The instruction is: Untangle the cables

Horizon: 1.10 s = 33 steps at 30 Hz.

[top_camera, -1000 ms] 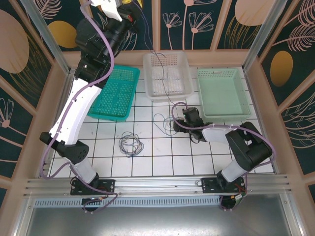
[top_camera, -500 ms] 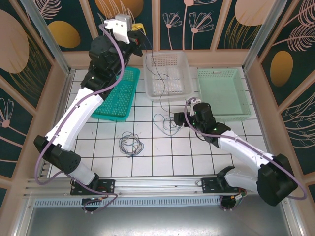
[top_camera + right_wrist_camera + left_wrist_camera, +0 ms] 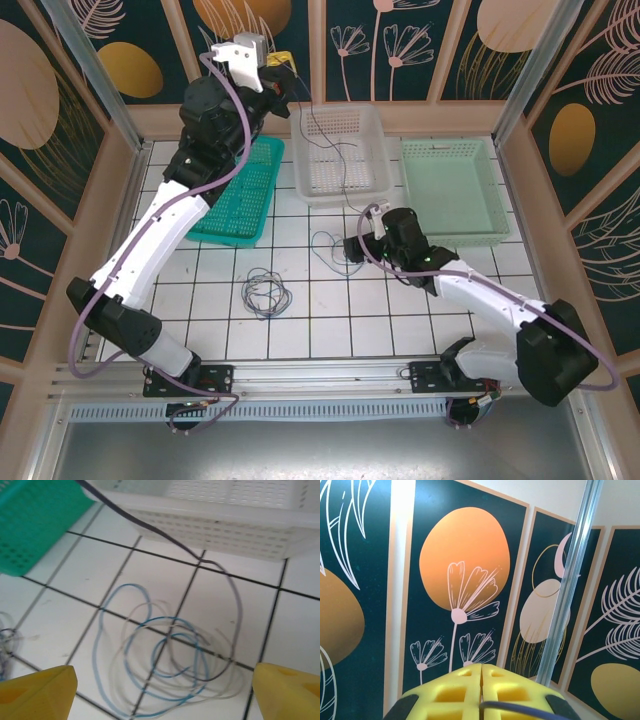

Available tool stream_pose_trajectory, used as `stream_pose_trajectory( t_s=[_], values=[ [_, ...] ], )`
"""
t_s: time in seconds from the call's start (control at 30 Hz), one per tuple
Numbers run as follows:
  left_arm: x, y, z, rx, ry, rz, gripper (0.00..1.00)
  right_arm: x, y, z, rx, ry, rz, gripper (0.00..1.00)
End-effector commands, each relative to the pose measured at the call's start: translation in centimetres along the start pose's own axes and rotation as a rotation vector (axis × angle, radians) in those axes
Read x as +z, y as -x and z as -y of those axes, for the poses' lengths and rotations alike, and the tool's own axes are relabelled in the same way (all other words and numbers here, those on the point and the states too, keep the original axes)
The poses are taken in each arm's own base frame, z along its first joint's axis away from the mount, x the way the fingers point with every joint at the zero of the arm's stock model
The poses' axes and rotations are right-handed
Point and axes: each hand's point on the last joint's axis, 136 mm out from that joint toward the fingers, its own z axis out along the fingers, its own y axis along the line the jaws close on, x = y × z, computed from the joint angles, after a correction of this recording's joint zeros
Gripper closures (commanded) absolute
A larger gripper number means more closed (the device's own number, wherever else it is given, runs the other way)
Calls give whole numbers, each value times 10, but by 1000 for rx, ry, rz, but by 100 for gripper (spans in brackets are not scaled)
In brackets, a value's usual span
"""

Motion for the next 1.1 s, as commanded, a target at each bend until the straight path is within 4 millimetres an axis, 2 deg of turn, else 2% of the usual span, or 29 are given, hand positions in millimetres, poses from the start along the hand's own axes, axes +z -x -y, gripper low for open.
stream_pose_trajectory(
  t_s=[0.0,0.1,0.13,0.17,0.33,0.4,0.5,0.53,0.57,0.67,0.73,0.87,0.97,1.07],
  values=[
    [-15,24,7,-13,-33,64,94,12,11,32,4,-135,44,8],
    [-22,28,9,-15,-38,72,93,29,-2,36,42,-120,-6,8],
    [-24,30,9,-16,-38,78,93,32,-4,45,58,-133,-12,8],
    [-27,31,11,-15,-43,82,93,37,-7,45,60,-122,-17,8],
    [-39,38,17,-35,-78,115,93,63,-8,47,68,-104,-32,9],
    [-42,40,20,-44,-93,122,93,75,-7,51,86,-114,-42,14],
    [-45,38,22,-52,-105,115,92,81,1,46,83,-85,-19,21],
    [-45,36,21,-54,-106,111,92,80,4,45,82,-78,-9,26],
    [-45,34,21,-55,-105,106,92,80,7,44,78,-75,-3,36],
    [-44,26,18,-59,-91,89,91,73,13,38,75,-65,8,71],
    [-44,19,13,-58,-67,78,90,65,15,33,73,-60,8,85],
    [-41,-3,-1,-50,-2,32,88,33,28,24,71,-56,17,97],
    [-38,-25,-12,-54,47,-14,85,6,42,19,69,-43,9,100],
    [-37,-49,-22,-59,87,-60,80,-25,67,13,68,-25,37,100]
  ],
)
